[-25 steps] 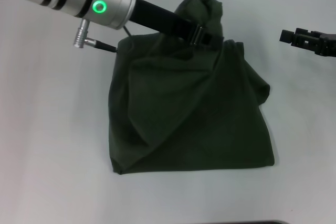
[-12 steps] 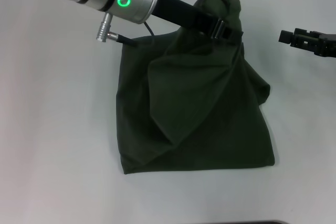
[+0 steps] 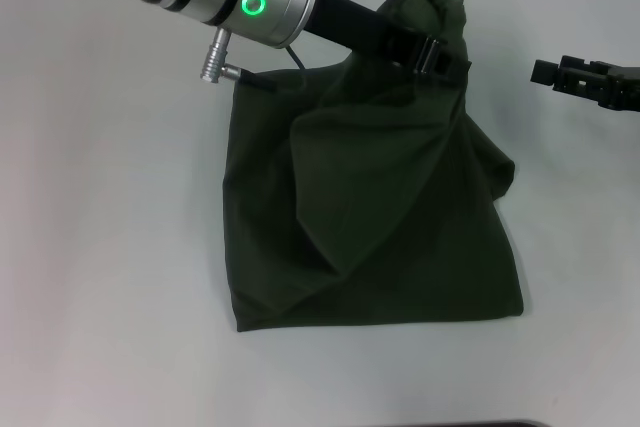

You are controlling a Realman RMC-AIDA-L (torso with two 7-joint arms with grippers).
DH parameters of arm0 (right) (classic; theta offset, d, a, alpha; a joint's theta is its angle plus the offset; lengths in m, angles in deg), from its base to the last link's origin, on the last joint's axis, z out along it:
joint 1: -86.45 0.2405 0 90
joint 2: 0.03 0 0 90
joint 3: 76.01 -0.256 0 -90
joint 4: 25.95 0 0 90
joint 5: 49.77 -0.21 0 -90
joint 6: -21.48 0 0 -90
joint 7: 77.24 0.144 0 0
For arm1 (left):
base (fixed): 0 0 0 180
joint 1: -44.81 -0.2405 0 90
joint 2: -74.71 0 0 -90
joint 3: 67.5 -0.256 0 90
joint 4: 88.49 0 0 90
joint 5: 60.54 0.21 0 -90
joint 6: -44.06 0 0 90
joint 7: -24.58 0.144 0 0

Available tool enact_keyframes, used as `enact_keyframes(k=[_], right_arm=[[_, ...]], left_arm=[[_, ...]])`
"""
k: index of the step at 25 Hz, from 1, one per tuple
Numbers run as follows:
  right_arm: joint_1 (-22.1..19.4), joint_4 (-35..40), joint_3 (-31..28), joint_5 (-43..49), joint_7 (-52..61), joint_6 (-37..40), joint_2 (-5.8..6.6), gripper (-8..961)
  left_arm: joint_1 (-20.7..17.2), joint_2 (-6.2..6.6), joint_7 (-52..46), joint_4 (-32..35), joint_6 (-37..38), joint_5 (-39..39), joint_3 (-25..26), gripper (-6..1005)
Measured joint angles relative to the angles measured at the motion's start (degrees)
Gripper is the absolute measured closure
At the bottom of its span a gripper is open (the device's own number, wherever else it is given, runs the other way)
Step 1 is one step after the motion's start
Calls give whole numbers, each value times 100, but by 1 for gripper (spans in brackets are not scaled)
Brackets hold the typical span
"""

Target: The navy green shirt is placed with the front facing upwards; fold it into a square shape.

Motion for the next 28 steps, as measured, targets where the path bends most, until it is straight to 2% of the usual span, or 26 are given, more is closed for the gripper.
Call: enact_keyframes(k=[8, 14, 21, 25, 28], right_arm=[[17, 0, 15, 0, -5, 0, -8, 205], [9, 0, 37, 0, 1, 4, -9, 205], [-28, 0, 62, 0, 19, 48, 0, 206], [-37, 0, 188, 0, 39, 214, 43, 206], [-20, 4, 303, 2, 41, 281, 78, 206]], left_arm=[[111, 18, -65, -375, -134, -207, 60, 945], [77, 16, -48, -390, -164, -329, 65, 736], [-94, 30, 109, -332, -214, -428, 336, 571], [-308, 36, 547, -238, -170, -672, 503, 476], [-491, 38, 861, -174, -166, -736, 654, 348]])
